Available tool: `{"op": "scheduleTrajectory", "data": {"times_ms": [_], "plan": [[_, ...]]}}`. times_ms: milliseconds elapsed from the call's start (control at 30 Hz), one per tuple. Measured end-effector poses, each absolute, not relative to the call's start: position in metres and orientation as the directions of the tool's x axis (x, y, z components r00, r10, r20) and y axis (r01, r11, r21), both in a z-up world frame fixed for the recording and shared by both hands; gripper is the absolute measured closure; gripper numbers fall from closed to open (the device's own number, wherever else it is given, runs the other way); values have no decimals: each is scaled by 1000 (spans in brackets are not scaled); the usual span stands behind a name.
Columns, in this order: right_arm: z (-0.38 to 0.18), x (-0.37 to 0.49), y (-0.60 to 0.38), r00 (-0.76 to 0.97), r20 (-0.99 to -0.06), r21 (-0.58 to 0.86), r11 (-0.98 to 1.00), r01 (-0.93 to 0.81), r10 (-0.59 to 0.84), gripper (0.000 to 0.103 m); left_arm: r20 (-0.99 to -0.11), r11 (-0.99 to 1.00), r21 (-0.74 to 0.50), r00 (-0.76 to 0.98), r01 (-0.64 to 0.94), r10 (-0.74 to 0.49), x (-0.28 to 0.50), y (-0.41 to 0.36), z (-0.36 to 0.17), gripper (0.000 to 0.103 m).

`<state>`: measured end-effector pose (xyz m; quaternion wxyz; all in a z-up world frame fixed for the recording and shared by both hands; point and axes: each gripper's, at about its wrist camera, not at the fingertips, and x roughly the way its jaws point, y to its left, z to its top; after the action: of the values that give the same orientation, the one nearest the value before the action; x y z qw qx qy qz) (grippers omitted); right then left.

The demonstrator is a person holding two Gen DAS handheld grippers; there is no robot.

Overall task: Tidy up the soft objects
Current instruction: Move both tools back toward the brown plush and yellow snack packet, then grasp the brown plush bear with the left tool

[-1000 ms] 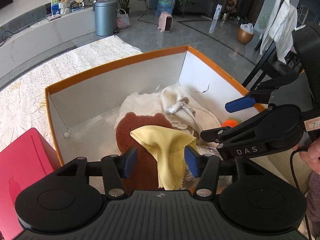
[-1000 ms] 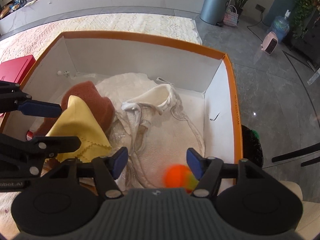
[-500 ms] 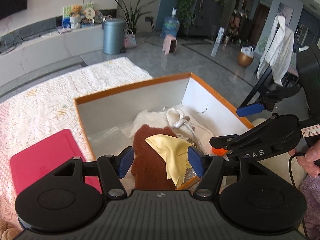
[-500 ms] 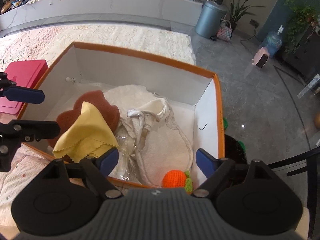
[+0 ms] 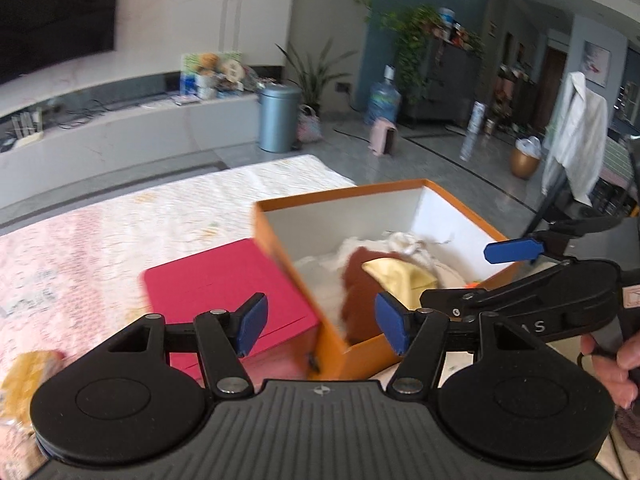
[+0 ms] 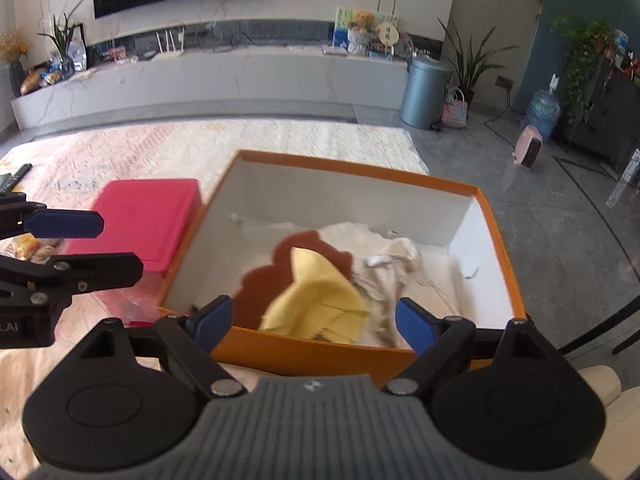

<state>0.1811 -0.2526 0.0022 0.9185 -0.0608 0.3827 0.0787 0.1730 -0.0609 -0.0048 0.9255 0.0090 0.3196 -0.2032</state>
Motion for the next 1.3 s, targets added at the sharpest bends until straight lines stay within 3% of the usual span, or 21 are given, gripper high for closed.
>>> {"op": "scheduleTrajectory", "data": {"times_ms": [200,367,467,600,700,967,1167,1300], "plan": [[4,161,-206,733,-660,-25,970,-240,164,16,-576,959,-76,773,273,-266,150,-23,-16,30],[1,149,-167,755,-625,-26,961,-275,199,16,-604,982,-11,782,187,-155,136,8,-26,30],[-3,144,-146,758,-614,-22,955,-295,220,16,-622,991,-32,773,131,-123,130,28,-30,30],[-8,139,-121,756,-607,-1,951,-309,245,16,-627,995,-87,774,46,-91,117,60,-35,29],[-12,135,-106,745,-607,30,945,-326,276,15,-621,998,-64,782,17,-53,108,82,-37,22],[-30,132,-43,678,-643,52,904,-425,356,13,-621,997,2,782,-77,62,98,128,-44,27],[-52,144,-9,628,-681,70,887,-457,378,11,-671,978,-117,739,-175,52,102,164,-58,27],[-69,155,8,583,-716,106,886,-451,383,10,-715,948,-178,697,-265,60,103,181,-73,36]]}}
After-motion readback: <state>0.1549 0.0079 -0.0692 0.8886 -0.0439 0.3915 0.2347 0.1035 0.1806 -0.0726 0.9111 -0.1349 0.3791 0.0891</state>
